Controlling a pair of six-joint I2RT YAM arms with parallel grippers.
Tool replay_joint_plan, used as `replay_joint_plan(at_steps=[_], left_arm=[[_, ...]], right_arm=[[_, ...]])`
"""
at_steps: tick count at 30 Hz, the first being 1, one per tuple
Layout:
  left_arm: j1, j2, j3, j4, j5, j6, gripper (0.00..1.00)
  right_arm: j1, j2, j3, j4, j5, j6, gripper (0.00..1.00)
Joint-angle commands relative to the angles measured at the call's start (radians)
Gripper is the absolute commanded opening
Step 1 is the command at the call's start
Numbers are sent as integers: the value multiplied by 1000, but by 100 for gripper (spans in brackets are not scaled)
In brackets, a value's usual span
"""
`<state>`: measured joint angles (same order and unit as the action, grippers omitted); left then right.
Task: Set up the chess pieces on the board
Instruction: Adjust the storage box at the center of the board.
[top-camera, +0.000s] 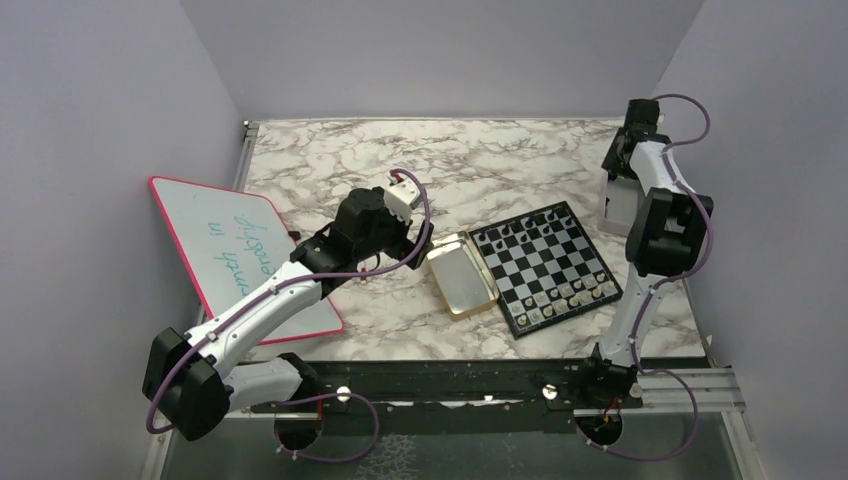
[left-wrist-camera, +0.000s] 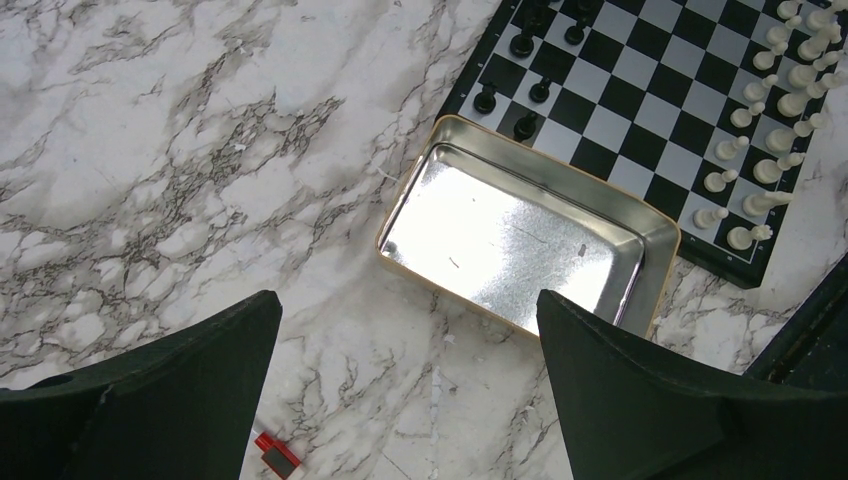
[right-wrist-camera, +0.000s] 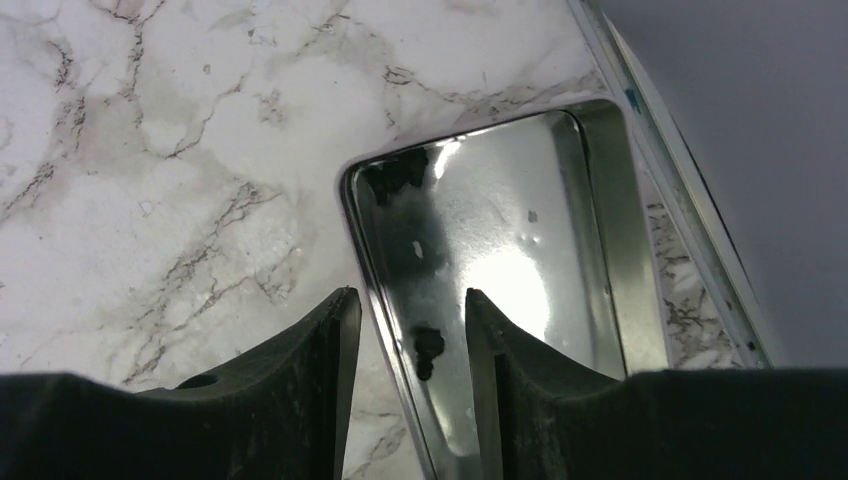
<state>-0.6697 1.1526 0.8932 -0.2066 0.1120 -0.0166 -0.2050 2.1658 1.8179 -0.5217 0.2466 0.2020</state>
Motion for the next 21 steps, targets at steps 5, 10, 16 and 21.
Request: replay_joint_plan(at_steps=[5,10,16,21], left_arm=[[-3,-37,-3,15,-24,12,99],[-2,-41,-3,15,-16,12,99],[-3,-43,-3,15,-18,12,99],[-2,-37,-4,19,-12,8,99]], right_arm=[[-60,-109,-97,-21,-2,38,46],[-82,-84,-85,-46,-91,74,43],[-89,-112,-170,-4,-190,93,40],[-108,-139,-264,42,-300,32,39]])
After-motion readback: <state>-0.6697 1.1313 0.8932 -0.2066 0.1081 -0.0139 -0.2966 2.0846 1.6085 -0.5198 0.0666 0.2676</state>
